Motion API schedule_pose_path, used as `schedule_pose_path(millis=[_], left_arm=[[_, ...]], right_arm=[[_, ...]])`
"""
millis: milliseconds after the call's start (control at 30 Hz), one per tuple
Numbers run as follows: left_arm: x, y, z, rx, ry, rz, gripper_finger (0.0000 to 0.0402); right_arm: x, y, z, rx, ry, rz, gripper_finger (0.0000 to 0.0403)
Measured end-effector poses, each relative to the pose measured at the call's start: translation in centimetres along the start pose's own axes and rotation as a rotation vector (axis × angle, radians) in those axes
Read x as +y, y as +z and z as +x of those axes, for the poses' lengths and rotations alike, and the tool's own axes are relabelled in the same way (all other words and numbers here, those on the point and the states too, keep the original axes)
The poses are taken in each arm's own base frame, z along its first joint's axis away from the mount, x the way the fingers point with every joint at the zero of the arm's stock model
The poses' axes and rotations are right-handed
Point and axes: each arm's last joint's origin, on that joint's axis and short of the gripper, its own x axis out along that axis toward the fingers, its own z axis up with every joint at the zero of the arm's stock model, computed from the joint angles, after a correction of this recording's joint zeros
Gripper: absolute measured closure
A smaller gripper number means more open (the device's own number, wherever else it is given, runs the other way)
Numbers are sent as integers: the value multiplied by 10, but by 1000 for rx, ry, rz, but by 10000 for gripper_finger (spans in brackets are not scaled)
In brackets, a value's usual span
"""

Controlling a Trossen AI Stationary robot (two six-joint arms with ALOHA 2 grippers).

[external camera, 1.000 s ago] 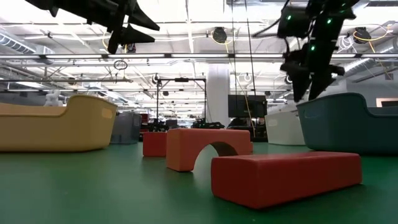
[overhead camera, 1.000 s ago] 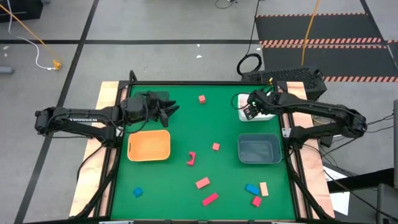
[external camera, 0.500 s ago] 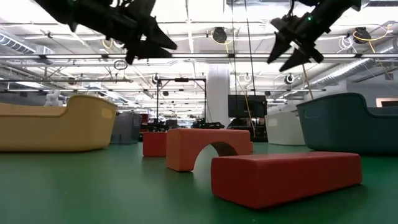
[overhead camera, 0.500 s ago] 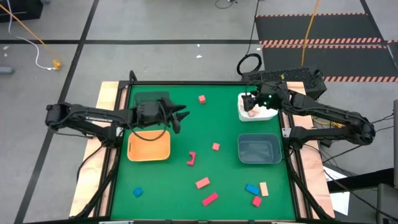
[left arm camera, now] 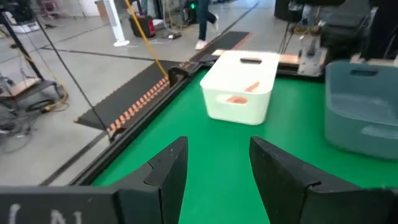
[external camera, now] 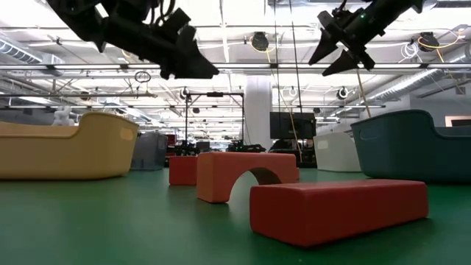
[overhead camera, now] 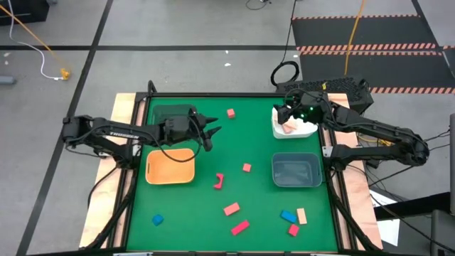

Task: Sort & place blocks by color
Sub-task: Put the top right orange block into the yellow bin

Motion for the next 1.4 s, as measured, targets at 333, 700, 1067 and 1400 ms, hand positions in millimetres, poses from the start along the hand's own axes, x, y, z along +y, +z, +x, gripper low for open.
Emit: schedule_pose_path(millis=[333, 700, 1067, 1400], left_arm=[[11, -11, 17, 42, -6, -1, 173], [34, -34, 67, 166, 67, -101, 134], [66, -57, 114, 284, 70, -107, 70], [88, -58, 150, 465, 16, 56, 101]], right_arm=[[1, 1, 0, -5, 8, -5, 149], [1, 1, 0, -5, 7, -5, 149], [1, 1, 0, -5, 7, -5, 149], [1, 1, 0, -5, 7, -5, 149]])
